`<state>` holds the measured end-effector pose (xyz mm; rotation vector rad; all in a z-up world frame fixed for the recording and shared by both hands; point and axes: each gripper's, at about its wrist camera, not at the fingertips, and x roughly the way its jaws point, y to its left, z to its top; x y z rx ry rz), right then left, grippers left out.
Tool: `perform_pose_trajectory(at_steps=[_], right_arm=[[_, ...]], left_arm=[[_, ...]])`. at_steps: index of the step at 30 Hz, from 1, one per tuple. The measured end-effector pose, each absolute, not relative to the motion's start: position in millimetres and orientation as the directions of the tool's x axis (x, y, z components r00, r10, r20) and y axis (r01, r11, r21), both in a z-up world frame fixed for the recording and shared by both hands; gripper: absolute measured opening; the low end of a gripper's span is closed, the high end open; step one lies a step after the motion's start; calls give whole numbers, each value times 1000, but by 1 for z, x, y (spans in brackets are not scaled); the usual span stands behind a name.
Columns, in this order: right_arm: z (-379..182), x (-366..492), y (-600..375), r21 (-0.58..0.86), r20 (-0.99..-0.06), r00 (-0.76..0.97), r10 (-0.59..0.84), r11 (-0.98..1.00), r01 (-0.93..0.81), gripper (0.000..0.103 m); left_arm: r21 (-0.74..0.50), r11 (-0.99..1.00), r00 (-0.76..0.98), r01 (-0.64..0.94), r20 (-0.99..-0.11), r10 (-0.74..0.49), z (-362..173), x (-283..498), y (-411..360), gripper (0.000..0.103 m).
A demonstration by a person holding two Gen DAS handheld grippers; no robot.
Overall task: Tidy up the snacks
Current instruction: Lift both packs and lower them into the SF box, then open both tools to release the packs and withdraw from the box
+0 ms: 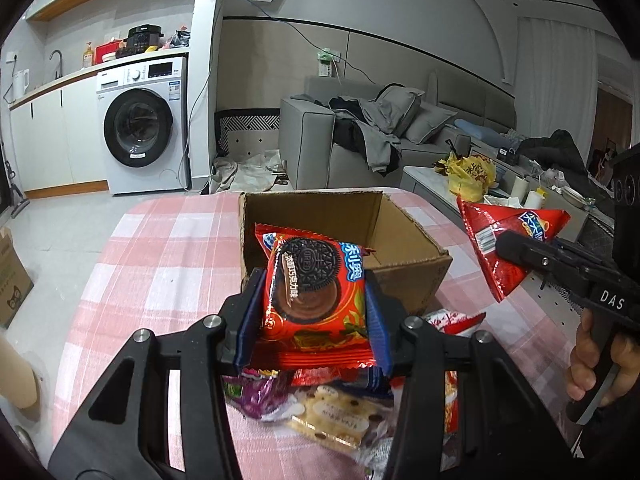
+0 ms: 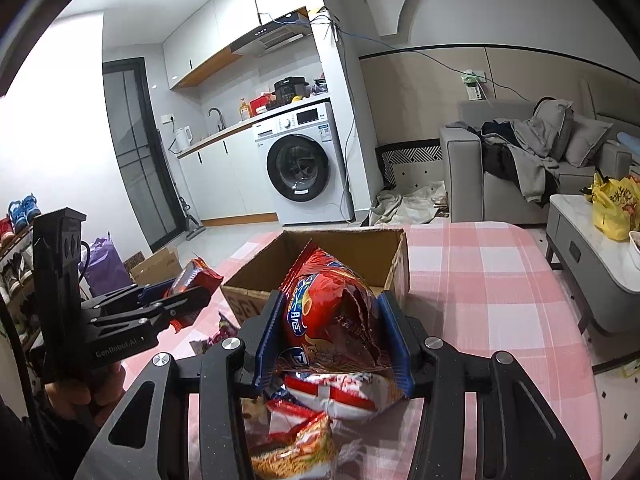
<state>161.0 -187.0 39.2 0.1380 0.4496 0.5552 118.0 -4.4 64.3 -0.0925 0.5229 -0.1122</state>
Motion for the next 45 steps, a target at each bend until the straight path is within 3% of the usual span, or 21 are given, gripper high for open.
perform_pose_trajectory(at_steps=[30, 45], right_arm=[[36, 242, -146, 287, -412, 707, 574, 819, -497, 47], [27, 261, -122, 259, -458, 684, 569, 821, -509, 47]], left_arm=[[-138, 986, 836, 88, -528, -149, 54, 230, -2, 43], [-117, 991, 823, 65, -555, -119, 36, 250, -1, 43]])
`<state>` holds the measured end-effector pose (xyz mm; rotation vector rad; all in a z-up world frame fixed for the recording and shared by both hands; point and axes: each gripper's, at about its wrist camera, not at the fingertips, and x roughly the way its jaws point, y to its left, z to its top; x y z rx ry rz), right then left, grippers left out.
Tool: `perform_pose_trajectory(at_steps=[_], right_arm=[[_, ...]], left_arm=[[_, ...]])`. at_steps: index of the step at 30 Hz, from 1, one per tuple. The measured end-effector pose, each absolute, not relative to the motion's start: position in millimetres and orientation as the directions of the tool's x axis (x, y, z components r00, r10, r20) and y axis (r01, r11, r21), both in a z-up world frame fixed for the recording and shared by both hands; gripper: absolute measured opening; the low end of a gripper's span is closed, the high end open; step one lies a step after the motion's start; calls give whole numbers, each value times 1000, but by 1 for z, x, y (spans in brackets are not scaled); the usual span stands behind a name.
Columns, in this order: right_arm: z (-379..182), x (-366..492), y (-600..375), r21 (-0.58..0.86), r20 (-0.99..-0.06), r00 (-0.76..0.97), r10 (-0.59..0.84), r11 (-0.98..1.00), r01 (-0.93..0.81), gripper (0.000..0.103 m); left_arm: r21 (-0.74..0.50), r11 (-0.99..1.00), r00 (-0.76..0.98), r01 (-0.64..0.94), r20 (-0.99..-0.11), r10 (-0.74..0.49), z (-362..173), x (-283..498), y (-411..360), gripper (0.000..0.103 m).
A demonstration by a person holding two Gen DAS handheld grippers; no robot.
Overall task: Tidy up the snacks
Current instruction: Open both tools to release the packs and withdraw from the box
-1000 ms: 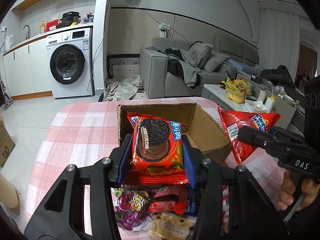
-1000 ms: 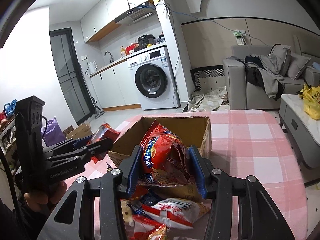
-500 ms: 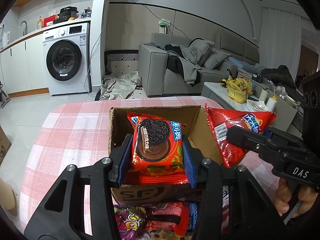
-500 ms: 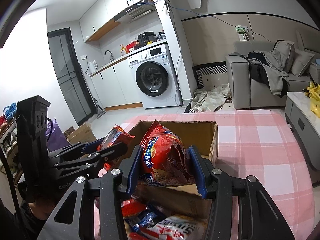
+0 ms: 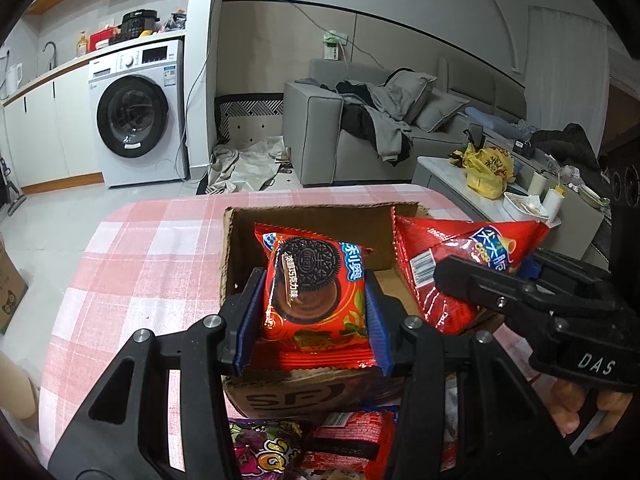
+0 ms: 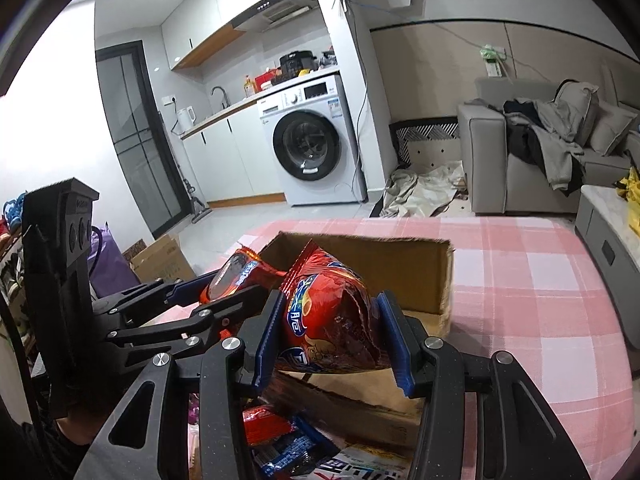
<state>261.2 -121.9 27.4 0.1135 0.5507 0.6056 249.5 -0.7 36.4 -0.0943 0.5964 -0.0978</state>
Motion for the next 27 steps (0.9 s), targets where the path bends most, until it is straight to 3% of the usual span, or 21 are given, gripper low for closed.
perform_pose_trajectory(at_steps=[13, 15, 17, 18, 19, 20, 27], right_arm=[[26, 263, -118, 272, -475, 664, 578, 814, -513, 51], [30, 260, -121, 262, -470, 675, 568, 821, -508, 55], [31, 257, -124, 263, -476, 673, 567, 822, -506, 68], [31, 255, -126, 262, -480, 671, 565, 822, -505, 82], [32, 252, -130, 258, -478, 678, 558, 827, -499, 94], [32, 249, -133, 254, -476, 685, 551, 832, -493, 99], [30, 224, -162, 260, -474, 699, 536, 843, -471, 103]], left_arm=[[-119, 991, 821, 54, -559, -112, 29, 250, 9, 44], [-125, 990, 812, 65, -570, -125, 31, 245, 10, 53], [-126, 990, 812, 64, -570, -125, 33, 236, 12, 67], [-124, 990, 815, 61, -567, -121, 34, 231, 12, 78], [-122, 991, 819, 58, -562, -117, 35, 224, 13, 82], [-123, 991, 821, 59, -558, -118, 36, 219, 13, 84], [-159, 986, 851, 42, -511, -119, 42, 163, 27, 100]])
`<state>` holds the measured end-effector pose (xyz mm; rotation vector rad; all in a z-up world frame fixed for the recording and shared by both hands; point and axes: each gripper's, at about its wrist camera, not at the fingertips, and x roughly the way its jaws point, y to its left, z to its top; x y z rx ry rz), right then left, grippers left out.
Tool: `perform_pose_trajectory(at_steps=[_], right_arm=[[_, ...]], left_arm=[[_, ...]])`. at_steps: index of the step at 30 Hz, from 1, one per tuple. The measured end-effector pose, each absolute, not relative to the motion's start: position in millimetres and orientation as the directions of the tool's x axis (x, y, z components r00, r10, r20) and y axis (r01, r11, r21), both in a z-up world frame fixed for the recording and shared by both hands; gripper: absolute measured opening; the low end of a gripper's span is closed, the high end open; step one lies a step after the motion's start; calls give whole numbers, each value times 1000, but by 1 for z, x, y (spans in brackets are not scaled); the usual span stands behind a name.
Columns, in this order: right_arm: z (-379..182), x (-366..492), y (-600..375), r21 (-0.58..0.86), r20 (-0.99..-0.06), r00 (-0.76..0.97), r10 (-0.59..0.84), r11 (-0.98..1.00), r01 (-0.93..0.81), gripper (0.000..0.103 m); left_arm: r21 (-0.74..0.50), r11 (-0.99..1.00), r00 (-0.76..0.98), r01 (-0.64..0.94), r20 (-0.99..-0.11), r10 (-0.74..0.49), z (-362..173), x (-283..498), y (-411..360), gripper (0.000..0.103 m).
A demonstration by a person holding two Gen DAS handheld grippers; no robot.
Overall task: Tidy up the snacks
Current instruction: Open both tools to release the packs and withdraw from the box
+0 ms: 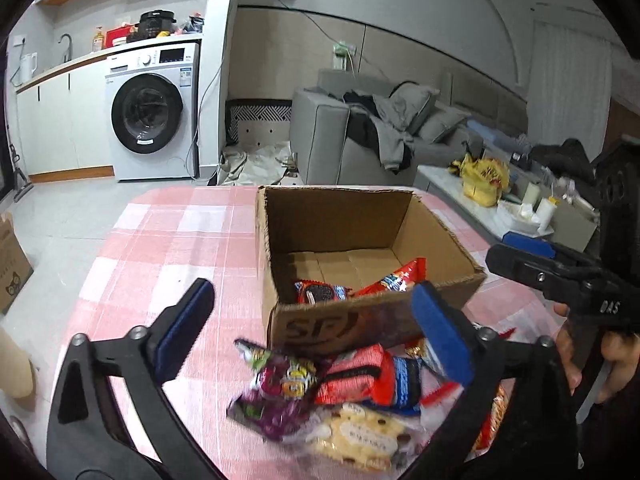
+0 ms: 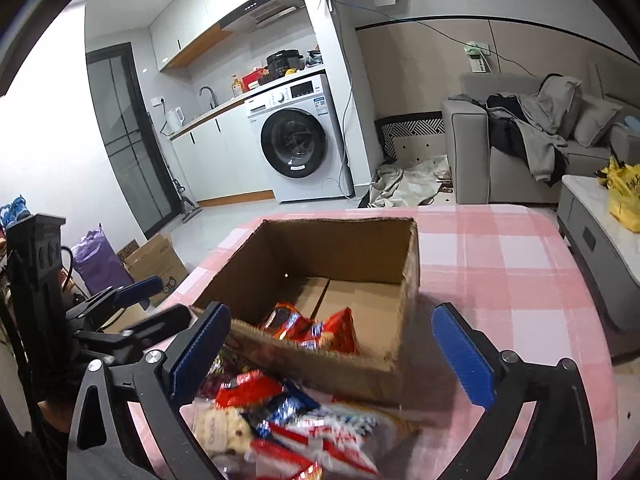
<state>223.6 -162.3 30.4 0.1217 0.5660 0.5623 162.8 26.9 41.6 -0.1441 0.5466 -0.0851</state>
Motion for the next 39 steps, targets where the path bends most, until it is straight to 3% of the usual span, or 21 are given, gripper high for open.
perform_pose_trajectory(at_steps=[18, 26, 39], right_arm=[[2, 138, -178, 178, -549, 686, 478, 868, -463, 103], [-2, 116, -193, 189, -554, 682, 478, 869, -457, 103], [-27, 115, -185, 161, -637, 599, 485, 844, -512, 103]], left_arm=[[-144, 989, 861, 26, -499, -95, 35, 54, 29, 102], [-140, 990, 848, 35, -520, -104, 37, 40, 16, 102], [-112, 990, 820, 90, -555, -138, 19, 21, -6, 102]])
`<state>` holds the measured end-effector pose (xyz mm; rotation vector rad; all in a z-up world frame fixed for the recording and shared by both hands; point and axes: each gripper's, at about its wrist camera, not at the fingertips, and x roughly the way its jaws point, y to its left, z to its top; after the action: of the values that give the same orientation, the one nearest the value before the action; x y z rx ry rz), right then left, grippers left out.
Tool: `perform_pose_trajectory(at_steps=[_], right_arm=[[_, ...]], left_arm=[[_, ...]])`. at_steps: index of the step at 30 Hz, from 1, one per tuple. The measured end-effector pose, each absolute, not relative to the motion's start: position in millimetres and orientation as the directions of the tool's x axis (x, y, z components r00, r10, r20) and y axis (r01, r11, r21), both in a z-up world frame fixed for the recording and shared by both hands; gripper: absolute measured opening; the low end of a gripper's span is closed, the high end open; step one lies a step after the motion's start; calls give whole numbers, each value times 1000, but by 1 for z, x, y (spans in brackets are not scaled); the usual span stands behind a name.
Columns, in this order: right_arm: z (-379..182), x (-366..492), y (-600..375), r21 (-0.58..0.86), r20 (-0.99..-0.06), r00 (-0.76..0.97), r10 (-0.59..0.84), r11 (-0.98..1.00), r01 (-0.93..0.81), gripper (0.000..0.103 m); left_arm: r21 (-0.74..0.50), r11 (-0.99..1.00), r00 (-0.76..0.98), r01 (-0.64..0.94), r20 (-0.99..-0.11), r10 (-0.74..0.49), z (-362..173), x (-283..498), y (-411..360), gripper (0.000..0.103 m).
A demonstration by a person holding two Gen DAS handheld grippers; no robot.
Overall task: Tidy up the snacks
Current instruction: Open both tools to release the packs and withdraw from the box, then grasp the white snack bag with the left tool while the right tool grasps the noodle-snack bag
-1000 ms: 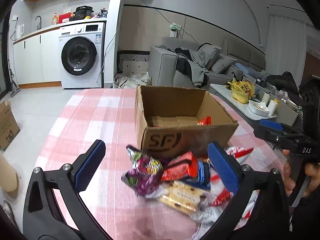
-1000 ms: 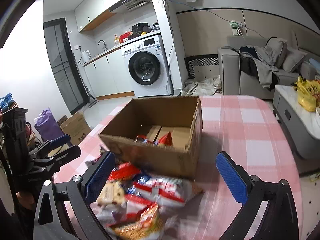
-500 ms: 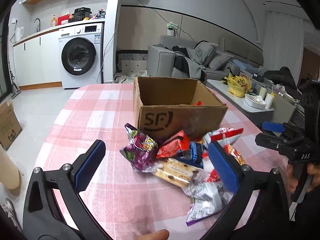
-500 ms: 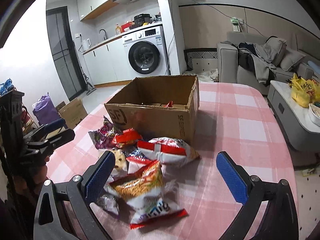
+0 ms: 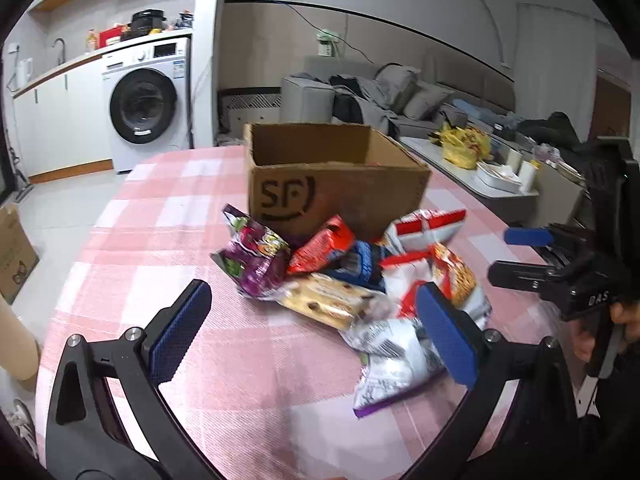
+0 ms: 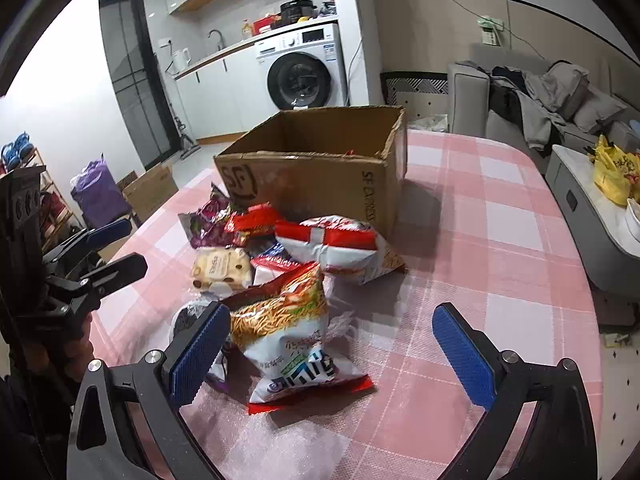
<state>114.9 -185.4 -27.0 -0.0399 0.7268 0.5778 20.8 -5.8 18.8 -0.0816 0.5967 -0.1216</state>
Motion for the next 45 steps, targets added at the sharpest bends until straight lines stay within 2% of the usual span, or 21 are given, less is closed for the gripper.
perform_pose_trajectory(at_steps=[18, 24, 36, 45], right_arm=[[-43, 117, -178, 123, -687, 567, 454, 842, -525, 103], [-52, 121, -177, 119, -705, 555, 441, 845, -521, 103], [-62, 127, -182, 157, -705, 543, 455, 848, -506, 103], [-71, 127, -171, 191, -710, 508, 487, 828, -527, 103]], left_arm=[[-142, 975, 747, 171, -627, -222, -10, 23, -28, 102], [-195, 962, 703, 188, -658, -271, -21, 29, -32, 102], [-162, 966, 656, 203, -710, -257, -37, 43, -49, 101], [-230, 939, 596, 256, -727, -341, -43, 57, -58, 85]])
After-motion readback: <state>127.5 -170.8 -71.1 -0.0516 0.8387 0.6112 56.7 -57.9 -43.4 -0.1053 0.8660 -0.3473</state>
